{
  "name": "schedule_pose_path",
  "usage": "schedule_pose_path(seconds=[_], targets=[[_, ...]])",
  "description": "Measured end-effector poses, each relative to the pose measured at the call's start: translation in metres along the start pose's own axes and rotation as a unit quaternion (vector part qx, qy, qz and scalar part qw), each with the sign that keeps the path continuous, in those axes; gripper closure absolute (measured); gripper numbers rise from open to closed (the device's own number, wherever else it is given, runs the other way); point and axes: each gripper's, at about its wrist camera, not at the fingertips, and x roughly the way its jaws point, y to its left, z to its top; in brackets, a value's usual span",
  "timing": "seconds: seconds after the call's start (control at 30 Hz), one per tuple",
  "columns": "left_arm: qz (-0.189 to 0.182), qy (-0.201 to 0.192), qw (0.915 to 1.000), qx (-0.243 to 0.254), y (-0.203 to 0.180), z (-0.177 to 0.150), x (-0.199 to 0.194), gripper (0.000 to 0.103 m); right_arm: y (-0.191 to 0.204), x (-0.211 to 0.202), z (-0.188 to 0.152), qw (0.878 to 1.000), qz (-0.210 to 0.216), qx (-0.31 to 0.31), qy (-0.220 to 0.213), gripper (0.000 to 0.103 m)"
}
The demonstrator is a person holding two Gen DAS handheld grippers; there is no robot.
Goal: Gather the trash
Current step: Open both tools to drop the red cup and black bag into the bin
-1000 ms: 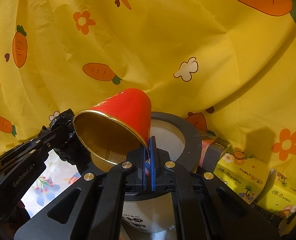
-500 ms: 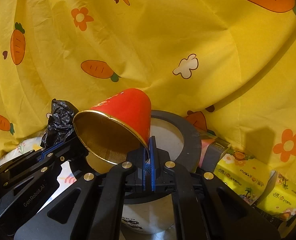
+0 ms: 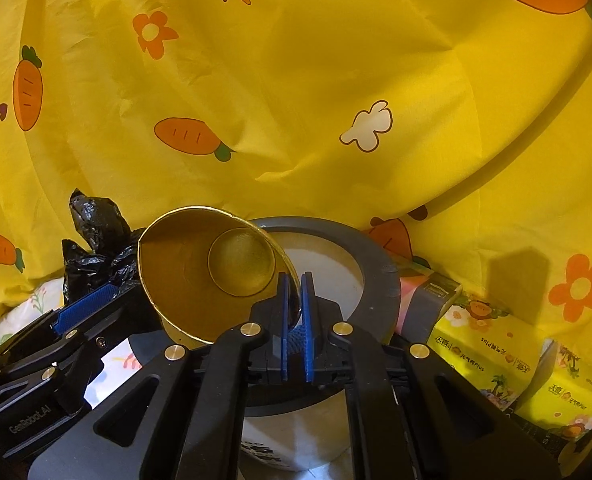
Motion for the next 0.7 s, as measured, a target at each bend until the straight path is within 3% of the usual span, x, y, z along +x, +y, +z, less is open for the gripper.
schedule_pose_path(seconds=[0.1, 0.23, 0.43, 0.5, 0.57, 0.63, 0.7], targets=[[-0.019, 0.003, 0.9998, -0.003, 0.002, 0.0, 0.005, 0.043, -0.004, 0.004, -0.001, 1.0, 0.0, 0.004, 0.006, 0.095], [-0.075, 0.005, 0.9968, -0.028, 0.007, 0.001, 0.01, 0.042, -0.01, 0.008, 0.0, 1.0, -0.008, 0.007, 0.009, 0.095], [-0.106, 0.02, 0.9939, -0.023, -0.002, 0.001, 0.02, 0.026, -0.013, 0.013, 0.0, 1.0, -0.012, 0.003, 0.014, 0.094], [-0.111, 0.017, 0.9932, -0.032, 0.0, 0.0, 0.018, 0.015, -0.013, 0.015, -0.001, 1.0, -0.01, 0.001, 0.015, 0.094], [-0.131, 0.011, 0.9901, -0.05, 0.004, 0.0, 0.012, 0.01, -0.012, 0.015, -0.002, 1.0, -0.004, -0.001, 0.013, 0.092], [-0.137, -0.002, 0.9885, -0.065, 0.009, 0.001, 0.003, 0.007, -0.011, 0.016, -0.002, 1.0, -0.002, -0.001, 0.013, 0.083], [-0.156, -0.009, 0.9845, -0.08, 0.013, 0.003, -0.003, 0.006, -0.01, 0.014, -0.002, 1.0, 0.0, 0.002, 0.003, 0.056]])
